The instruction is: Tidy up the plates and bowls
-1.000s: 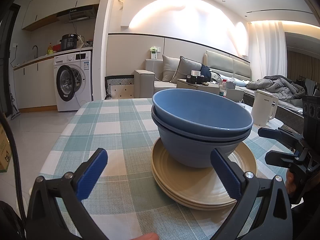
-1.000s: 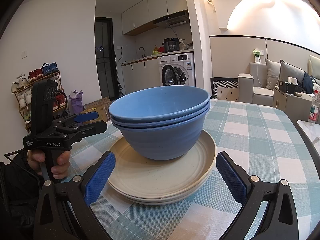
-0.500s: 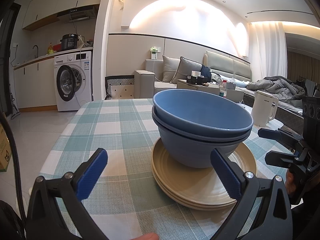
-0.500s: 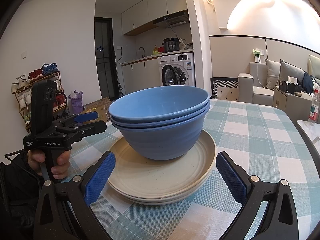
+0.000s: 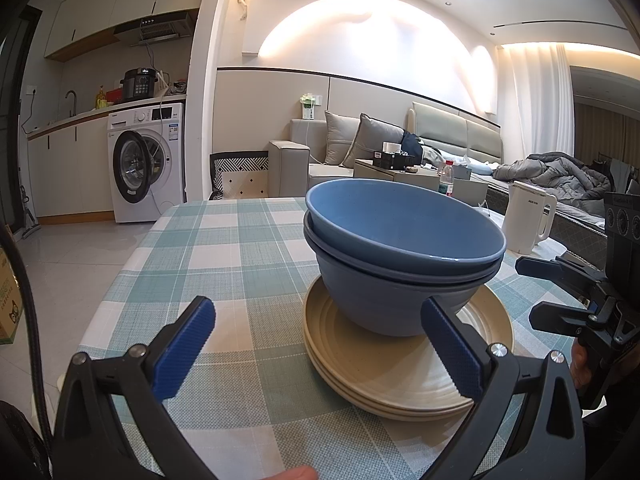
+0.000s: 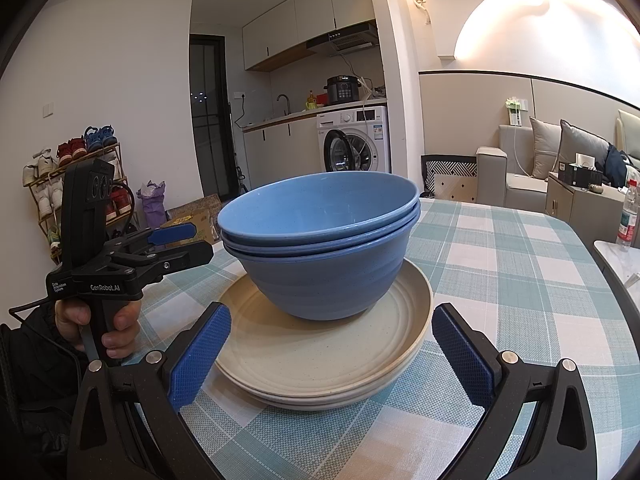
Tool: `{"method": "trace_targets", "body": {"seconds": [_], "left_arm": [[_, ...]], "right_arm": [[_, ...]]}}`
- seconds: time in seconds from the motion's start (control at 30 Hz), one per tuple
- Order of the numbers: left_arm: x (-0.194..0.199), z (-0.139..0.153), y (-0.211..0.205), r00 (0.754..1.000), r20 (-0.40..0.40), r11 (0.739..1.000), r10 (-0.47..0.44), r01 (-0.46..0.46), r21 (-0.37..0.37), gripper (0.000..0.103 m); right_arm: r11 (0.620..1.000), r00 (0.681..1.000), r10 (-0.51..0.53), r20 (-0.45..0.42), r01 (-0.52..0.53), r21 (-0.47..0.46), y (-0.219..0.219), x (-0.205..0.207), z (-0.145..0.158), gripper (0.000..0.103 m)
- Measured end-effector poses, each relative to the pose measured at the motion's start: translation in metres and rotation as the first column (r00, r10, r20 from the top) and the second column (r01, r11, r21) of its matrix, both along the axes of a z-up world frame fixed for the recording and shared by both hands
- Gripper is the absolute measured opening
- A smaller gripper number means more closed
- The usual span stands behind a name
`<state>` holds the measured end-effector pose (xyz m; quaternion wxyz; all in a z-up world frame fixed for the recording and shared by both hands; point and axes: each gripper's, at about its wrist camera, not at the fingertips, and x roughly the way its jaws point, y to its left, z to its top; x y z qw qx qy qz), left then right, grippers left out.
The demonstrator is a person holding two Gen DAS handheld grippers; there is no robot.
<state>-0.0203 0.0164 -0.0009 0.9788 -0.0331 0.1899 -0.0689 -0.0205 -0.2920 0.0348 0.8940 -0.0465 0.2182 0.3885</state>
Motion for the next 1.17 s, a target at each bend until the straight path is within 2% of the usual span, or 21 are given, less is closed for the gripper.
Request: {"method": "trace_targets", "body": {"seconds": [1.17], "left_arm": [[-0.0011, 0.003, -0.0014, 1.0, 0.001, 1.0, -0.003, 0.003, 0.004, 0.103]], "right_arm": [[1.0, 1.0, 0.001, -0.003, -0.001, -0.002, -0.0002, 0.0011, -0.0007, 0.102]]}}
